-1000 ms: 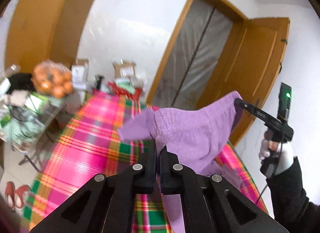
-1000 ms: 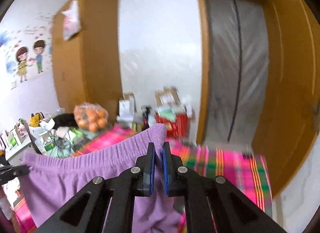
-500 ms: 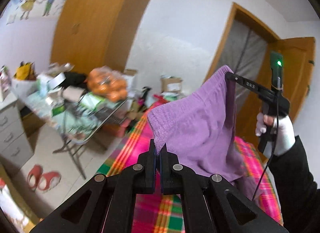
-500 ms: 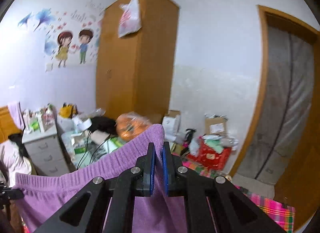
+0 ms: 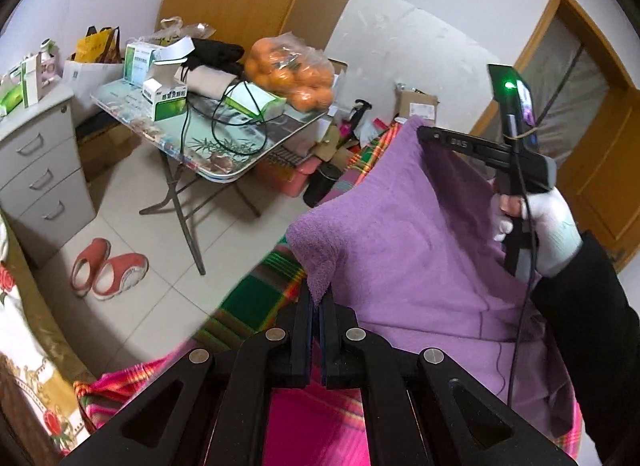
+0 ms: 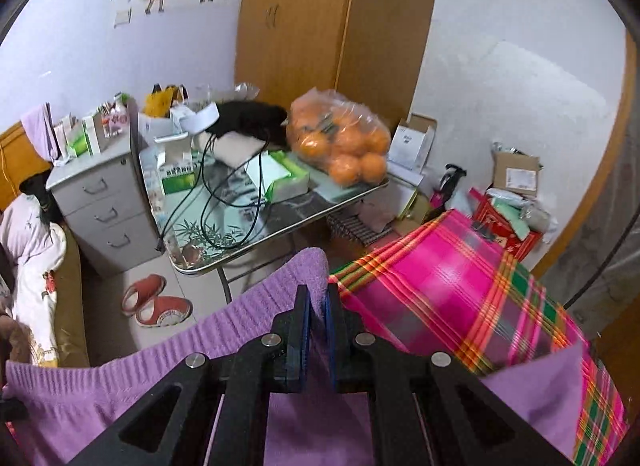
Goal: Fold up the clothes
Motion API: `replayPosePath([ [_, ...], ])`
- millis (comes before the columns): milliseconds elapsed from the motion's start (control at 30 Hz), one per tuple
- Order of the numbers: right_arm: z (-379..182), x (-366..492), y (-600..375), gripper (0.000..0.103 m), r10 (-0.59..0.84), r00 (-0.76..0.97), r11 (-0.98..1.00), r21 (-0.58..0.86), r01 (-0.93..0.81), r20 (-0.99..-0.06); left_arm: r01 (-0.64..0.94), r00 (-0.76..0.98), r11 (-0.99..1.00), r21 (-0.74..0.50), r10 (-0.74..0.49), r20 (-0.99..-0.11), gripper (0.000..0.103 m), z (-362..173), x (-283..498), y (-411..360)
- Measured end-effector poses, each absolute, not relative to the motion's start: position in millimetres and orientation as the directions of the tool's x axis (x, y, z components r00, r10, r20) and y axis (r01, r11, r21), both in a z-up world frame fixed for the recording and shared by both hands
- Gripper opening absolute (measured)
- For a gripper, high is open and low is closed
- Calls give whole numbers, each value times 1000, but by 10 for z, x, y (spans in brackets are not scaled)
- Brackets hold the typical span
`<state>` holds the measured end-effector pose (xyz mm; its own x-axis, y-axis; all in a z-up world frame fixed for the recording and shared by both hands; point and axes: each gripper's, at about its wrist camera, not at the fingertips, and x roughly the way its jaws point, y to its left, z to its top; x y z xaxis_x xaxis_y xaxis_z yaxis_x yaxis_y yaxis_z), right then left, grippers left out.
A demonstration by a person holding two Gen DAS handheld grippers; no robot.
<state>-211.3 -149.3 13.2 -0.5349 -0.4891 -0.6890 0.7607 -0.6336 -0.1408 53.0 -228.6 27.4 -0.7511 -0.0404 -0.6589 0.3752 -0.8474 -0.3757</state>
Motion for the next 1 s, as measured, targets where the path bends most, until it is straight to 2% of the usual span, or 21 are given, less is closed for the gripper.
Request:
replayPosePath([
  [133, 33, -2240, -1732, 7, -480, -524, -619, -151, 771, -704, 394, -753, -841, -370, -65, -654, 2, 270, 468, -2415],
  [367, -436, -2447, -2042, 10, -412, -450, -592, -143, 793, -792, 436, -682, -823, -365, -37, -730, 2, -67, 368, -2495],
  [467, -377, -2500, -1976, 14, -424, -441, -615, -106, 782, -791, 433, -684, -821, -373, -30, -729, 3, -80, 388, -2510],
  [700, 113, -2562, -1258, 15, -508, -460, -690, 24, 724, -729, 452, -686, -805, -384, -39, -726, 4, -46, 536, -2552],
  [900, 112, -2290, -769, 17, -516, -412, -647, 27, 762, -751, 487, -700, -782, -390, -81, -710, 4, 59, 689, -2631],
  [1000, -15, -2167, -742, 23, -476, -409, -624, -30, 781, -778, 489, -707, -770, -409, -75, -703, 4, 72, 642, -2634],
])
